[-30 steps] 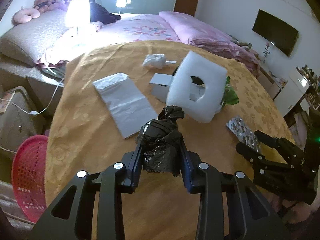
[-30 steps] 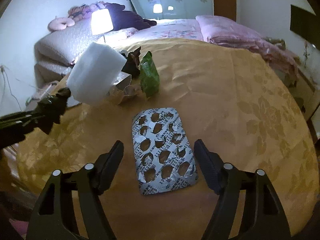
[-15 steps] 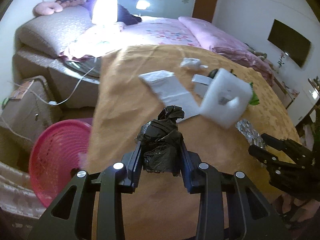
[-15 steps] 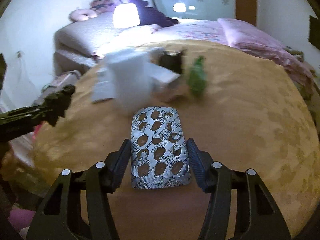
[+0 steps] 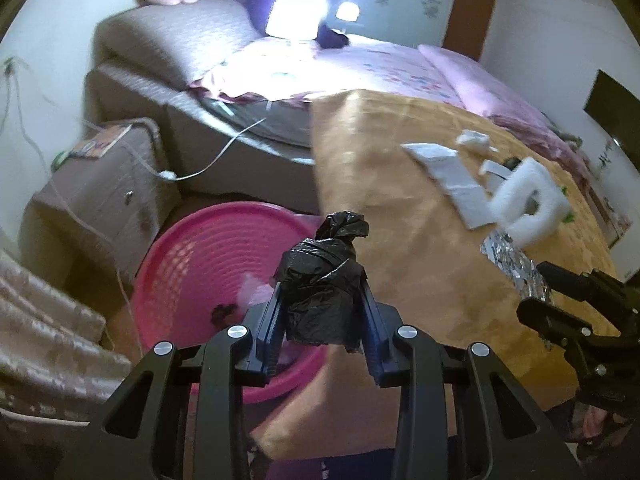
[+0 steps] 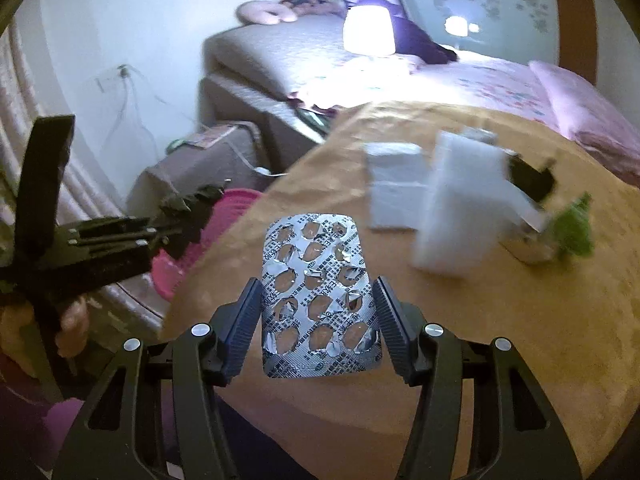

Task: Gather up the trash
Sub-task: 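Carry the black bag and blister pack over the pink basket and open both grippers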

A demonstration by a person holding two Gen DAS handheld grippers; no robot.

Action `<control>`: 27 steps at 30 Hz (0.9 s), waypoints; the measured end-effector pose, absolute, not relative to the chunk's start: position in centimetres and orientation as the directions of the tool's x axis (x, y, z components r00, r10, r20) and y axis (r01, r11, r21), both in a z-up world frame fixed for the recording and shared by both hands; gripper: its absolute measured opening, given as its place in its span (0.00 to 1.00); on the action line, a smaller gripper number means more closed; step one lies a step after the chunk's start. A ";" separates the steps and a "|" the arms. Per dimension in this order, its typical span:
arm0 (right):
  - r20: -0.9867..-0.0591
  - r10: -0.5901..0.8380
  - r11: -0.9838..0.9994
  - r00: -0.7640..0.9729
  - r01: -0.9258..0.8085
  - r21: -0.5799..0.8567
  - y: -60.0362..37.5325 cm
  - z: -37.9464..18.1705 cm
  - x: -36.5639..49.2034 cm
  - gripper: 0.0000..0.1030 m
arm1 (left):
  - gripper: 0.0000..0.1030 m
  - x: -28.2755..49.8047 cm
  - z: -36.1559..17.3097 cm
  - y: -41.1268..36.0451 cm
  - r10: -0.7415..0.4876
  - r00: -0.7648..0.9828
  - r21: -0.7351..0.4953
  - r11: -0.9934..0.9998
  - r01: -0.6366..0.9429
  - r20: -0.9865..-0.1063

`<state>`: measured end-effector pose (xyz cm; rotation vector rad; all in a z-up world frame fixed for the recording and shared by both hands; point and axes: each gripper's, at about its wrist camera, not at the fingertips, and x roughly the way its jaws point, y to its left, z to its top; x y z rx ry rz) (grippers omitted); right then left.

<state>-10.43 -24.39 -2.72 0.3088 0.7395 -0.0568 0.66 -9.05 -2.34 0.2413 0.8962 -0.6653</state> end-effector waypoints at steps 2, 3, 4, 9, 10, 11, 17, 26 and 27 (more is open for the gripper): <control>-0.667 0.086 0.951 0.740 0.138 0.276 -24.0 -2.6 -9.4 0.53 | 0.31 0.9 -2.3 -8.2 -0.426 0.450 -0.077 0.787 0.611 -0.785; -0.666 0.095 0.951 0.740 0.129 0.279 -23.7 -2.6 -9.2 0.53 | 0.31 1.2 -2.2 -7.6 -0.422 0.457 -0.077 0.795 0.602 -0.783; -0.664 0.105 0.952 0.741 0.118 0.282 -23.5 -2.4 -8.7 0.53 | 0.31 1.4 -2.2 -7.0 -0.416 0.466 -0.076 0.803 0.591 -0.781; -0.649 0.129 0.960 0.749 0.070 0.272 -21.7 -1.7 -7.0 0.53 | 0.31 3.1 -2.5 -4.6 -0.384 0.498 -0.089 0.851 0.518 -0.778; -0.648 0.132 0.961 0.750 0.062 0.268 -21.3 -1.6 -6.5 0.53 | 0.31 3.3 -2.5 -4.3 -0.380 0.503 -0.091 0.857 0.507 -0.777; -0.646 0.139 0.962 0.750 0.053 0.268 -20.9 -1.4 -5.9 0.53 | 0.31 3.6 -2.6 -4.0 -0.373 0.510 -0.090 0.865 0.494 -0.775; -0.635 0.165 0.965 0.755 0.010 0.262 -18.8 -0.7 -2.5 0.53 | 0.31 5.4 -2.9 -2.1 -0.304 0.570 -0.056 0.911 0.409 -0.763; -0.660 0.208 0.961 0.722 -0.026 0.275 -16.7 -2.0 1.8 0.53 | 0.31 6.9 -3.8 -1.4 -0.256 0.597 -0.027 0.931 0.365 -0.760; -0.663 0.210 0.961 0.718 -0.025 0.277 -16.6 -2.2 2.1 0.53 | 0.31 7.1 -3.9 -1.4 -0.253 0.596 -0.026 0.932 0.362 -0.762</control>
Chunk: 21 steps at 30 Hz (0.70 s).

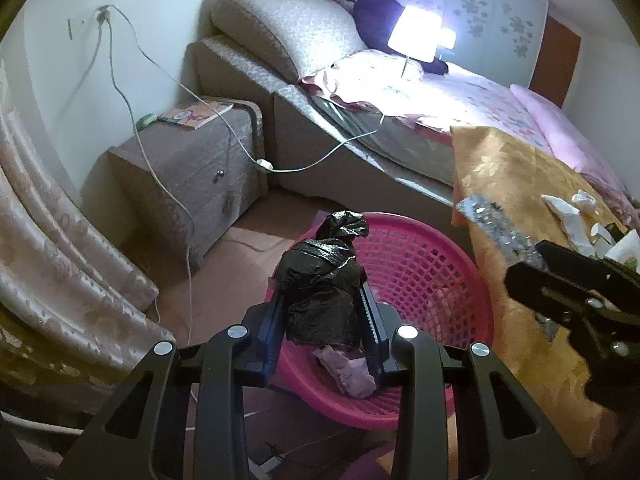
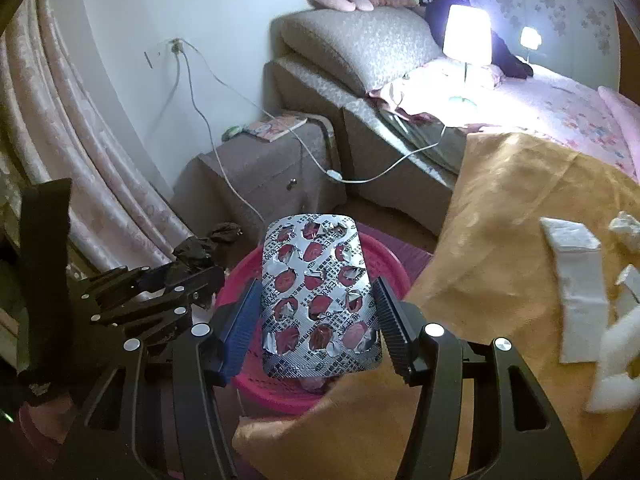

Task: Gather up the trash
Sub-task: 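Carry the black bag and blister pack over the pink basket and open both grippers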

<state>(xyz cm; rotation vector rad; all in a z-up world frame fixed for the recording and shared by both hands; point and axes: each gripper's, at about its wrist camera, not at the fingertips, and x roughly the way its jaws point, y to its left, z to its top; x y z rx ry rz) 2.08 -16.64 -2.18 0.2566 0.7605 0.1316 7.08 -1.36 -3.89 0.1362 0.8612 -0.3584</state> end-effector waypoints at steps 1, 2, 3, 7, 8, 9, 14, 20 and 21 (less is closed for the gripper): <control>-0.668 0.210 0.960 0.714 -0.022 0.278 -16.7 -2.4 2.4 0.53 | 0.31 7.1 -4.0 -1.3 -0.252 0.595 -0.027 0.932 0.361 -0.763; -0.671 0.209 0.960 0.711 -0.020 0.279 -16.7 -2.6 2.6 0.53 | 0.31 7.2 -4.1 -1.4 -0.252 0.593 -0.029 0.933 0.359 -0.765; -0.674 0.209 0.960 0.708 -0.016 0.280 -16.7 -2.8 2.9 0.53 | 0.31 7.4 -4.3 -1.4 -0.251 0.589 -0.031 0.933 0.357 -0.768; -0.689 0.199 0.960 0.697 0.001 0.279 -16.9 -3.4 3.7 0.53 | 0.31 7.7 -4.9 -1.7 -0.247 0.578 -0.030 0.933 0.359 -0.778; -0.691 0.197 0.961 0.695 0.003 0.277 -16.8 -3.6 3.8 0.53 | 0.31 7.8 -5.0 -1.7 -0.248 0.575 -0.030 0.932 0.361 -0.780; -0.696 0.194 0.961 0.692 0.007 0.276 -16.9 -3.8 4.0 0.53 | 0.31 7.9 -5.2 -1.8 -0.247 0.571 -0.029 0.932 0.362 -0.783; -0.708 0.191 0.960 0.680 0.020 0.279 -16.9 -4.5 4.6 0.54 | 0.31 8.0 -5.9 -2.3 -0.257 0.552 -0.036 0.925 0.379 -0.793; -0.713 0.192 0.954 0.675 0.043 0.297 -17.3 -5.1 4.9 0.54 | 0.36 7.8 -6.4 -2.9 -0.272 0.532 -0.039 0.912 0.408 -0.802; -0.713 0.195 0.952 0.673 0.045 0.303 -17.4 -5.1 4.9 0.54 | 0.40 7.8 -6.4 -2.9 -0.273 0.533 -0.038 0.912 0.409 -0.801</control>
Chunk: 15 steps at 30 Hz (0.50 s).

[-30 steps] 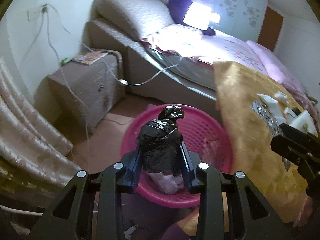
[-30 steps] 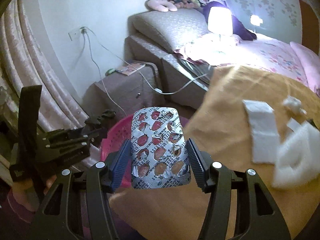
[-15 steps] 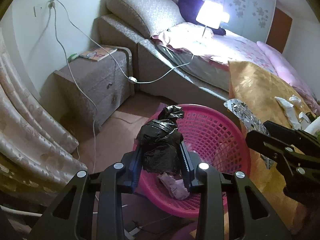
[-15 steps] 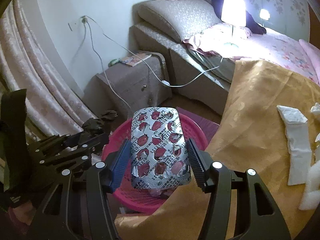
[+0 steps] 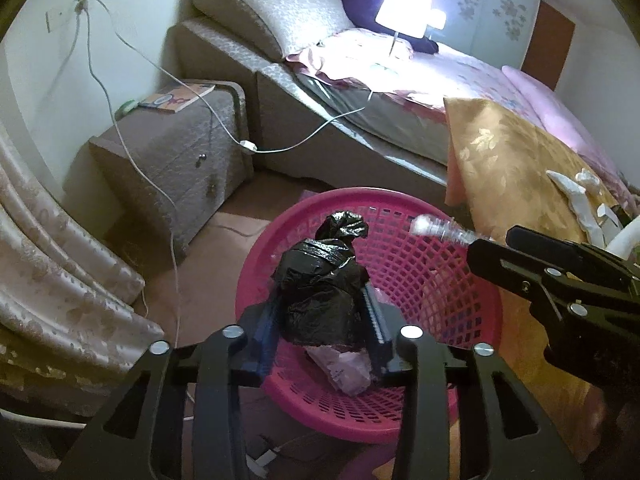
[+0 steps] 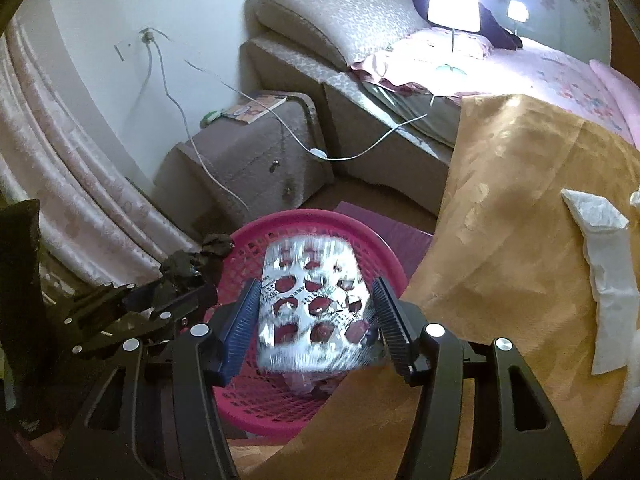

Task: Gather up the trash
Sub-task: 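Carry the black bag and blister pack over the pink basket and open both grippers, then reach the right gripper to the white foam block and grasp it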

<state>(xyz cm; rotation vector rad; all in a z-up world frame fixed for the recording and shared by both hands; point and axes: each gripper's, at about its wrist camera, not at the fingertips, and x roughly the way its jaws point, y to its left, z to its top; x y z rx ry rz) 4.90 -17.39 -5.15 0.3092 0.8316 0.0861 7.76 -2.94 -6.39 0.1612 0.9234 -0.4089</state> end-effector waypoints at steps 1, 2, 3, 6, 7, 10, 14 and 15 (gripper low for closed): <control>-0.713 0.198 0.950 0.673 0.047 0.308 -17.4 -5.2 4.9 0.55 | 0.42 7.7 -6.4 -3.0 -0.274 0.535 -0.038 0.911 0.411 -0.799; -0.712 0.198 0.949 0.674 0.051 0.312 -17.5 -5.1 4.8 0.56 | 0.46 7.6 -6.3 -3.0 -0.276 0.539 -0.036 0.910 0.413 -0.796; -0.709 0.198 0.948 0.677 0.053 0.315 -17.6 -5.1 4.6 0.57 | 0.51 7.6 -6.2 -3.0 -0.275 0.542 -0.033 0.910 0.413 -0.794; -0.700 0.198 0.944 0.686 0.058 0.324 -17.9 -5.0 4.2 0.60 | 0.59 7.4 -6.0 -3.2 -0.273 0.557 -0.023 0.910 0.413 -0.784; -0.698 0.198 0.944 0.688 0.059 0.325 -18.0 -5.0 4.0 0.60 | 0.60 7.4 -5.9 -3.2 -0.272 0.559 -0.021 0.910 0.414 -0.783; -0.691 0.199 0.943 0.695 0.057 0.329 -18.3 -4.8 3.5 0.60 | 0.64 7.3 -5.8 -3.3 -0.271 0.563 -0.016 0.909 0.416 -0.780; -0.683 0.192 0.942 0.705 0.061 0.329 -18.6 -4.5 2.7 0.60 | 0.68 7.1 -5.6 -3.4 -0.268 0.569 -0.008 0.909 0.416 -0.778; -0.682 0.190 0.942 0.706 0.064 0.329 -18.7 -4.5 2.5 0.60 | 0.69 7.0 -5.5 -3.5 -0.265 0.573 -0.003 0.909 0.417 -0.775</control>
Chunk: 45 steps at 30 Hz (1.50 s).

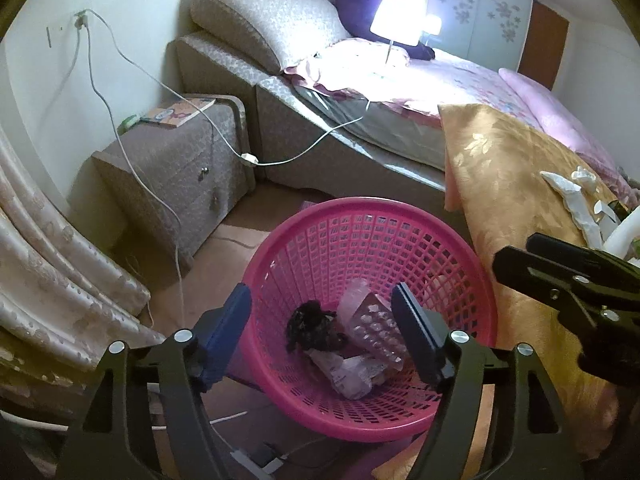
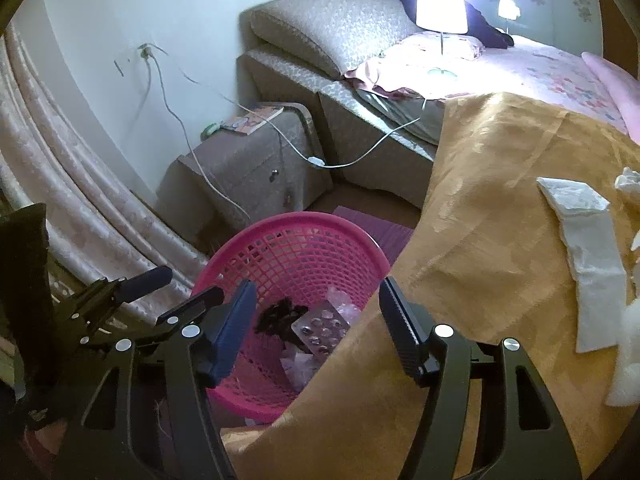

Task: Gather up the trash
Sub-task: 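Reach the right gripper to the white foam block and grasp it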

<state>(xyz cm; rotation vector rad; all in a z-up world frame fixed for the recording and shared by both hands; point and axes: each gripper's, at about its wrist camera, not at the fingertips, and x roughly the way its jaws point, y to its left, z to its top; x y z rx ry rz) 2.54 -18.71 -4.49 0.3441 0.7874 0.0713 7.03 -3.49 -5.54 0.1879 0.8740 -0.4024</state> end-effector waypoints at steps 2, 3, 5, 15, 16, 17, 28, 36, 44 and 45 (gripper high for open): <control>-0.679 0.186 0.940 0.710 0.072 0.333 -18.9 -4.5 2.2 0.61 | 0.70 6.9 -5.5 -3.6 -0.260 0.579 0.007 0.908 0.418 -0.773; -0.678 0.183 0.939 0.712 0.078 0.336 -19.1 -4.5 1.9 0.61 | 0.71 6.8 -5.5 -3.6 -0.258 0.581 0.011 0.908 0.419 -0.772; -0.676 0.180 0.935 0.715 0.088 0.342 -19.5 -4.4 1.4 0.61 | 0.72 6.7 -5.5 -3.7 -0.256 0.584 0.017 0.907 0.420 -0.770; -0.661 0.123 0.933 0.740 0.141 0.332 -21.3 -4.1 -2.7 0.62 | 0.72 5.8 -5.2 -4.1 -0.277 0.577 0.011 0.895 0.446 -0.768; -0.662 0.118 0.931 0.740 0.149 0.333 -21.6 -4.2 -3.2 0.62 | 0.72 5.6 -5.1 -4.3 -0.280 0.576 0.012 0.893 0.451 -0.768; -0.662 0.113 0.930 0.741 0.156 0.333 -21.8 -4.2 -3.6 0.62 | 0.72 5.4 -5.1 -4.6 -0.284 0.575 0.015 0.889 0.458 -0.768; -0.664 -0.005 0.918 0.748 0.267 0.294 -25.4 -4.5 -9.9 0.62 | 0.72 2.9 -5.1 -8.0 -0.329 0.539 0.021 0.839 0.543 -0.775; -0.659 -0.116 0.875 0.743 0.390 0.286 -28.5 -4.9 -12.8 0.69 | 0.72 1.8 -5.4 -9.2 -0.335 0.520 0.028 0.820 0.572 -0.786; -0.641 -0.220 0.829 0.735 0.488 0.274 -31.3 -4.9 -12.8 0.76 | 0.72 1.6 -5.2 -9.4 -0.349 0.509 0.005 0.821 0.570 -0.787; -0.637 -0.220 0.831 0.739 0.484 0.275 -31.4 -4.8 -12.6 0.76 | 0.72 1.5 -5.0 -9.4 -0.355 0.508 -0.001 0.820 0.572 -0.785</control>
